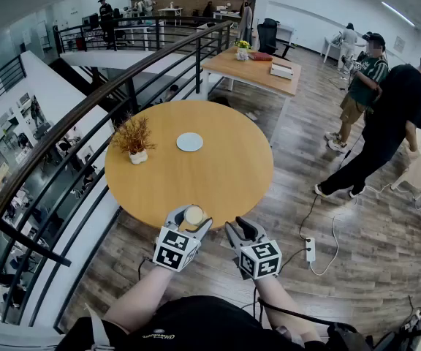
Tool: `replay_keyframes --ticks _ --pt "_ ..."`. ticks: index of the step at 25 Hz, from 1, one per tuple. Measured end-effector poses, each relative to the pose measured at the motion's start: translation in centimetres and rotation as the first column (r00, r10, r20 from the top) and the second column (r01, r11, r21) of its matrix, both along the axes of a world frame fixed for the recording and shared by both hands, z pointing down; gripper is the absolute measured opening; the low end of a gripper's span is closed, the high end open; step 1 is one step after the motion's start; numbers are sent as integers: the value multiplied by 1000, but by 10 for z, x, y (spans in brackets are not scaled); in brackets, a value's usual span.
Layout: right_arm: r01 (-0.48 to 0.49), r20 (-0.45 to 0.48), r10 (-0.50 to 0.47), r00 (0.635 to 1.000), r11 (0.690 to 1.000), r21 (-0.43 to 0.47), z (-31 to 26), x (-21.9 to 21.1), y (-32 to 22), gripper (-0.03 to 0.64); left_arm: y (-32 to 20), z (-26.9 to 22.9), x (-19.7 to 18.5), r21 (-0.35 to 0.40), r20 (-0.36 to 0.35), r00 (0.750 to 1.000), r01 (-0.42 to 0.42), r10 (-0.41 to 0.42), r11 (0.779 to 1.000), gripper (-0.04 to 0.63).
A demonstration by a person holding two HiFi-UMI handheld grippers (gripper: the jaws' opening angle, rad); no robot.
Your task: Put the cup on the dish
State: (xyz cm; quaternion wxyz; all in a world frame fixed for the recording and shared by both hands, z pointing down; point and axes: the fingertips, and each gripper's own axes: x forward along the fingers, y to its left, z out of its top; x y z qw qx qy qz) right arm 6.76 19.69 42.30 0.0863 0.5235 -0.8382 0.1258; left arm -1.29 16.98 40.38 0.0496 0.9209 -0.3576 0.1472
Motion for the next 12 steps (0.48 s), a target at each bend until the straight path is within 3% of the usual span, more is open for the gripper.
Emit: replay_keyframes --ticks 12 --pt "0 10 0 1000 1000 7 3 10 -2 143 2 4 9 -8 8 1000 13 -13 1000 256"
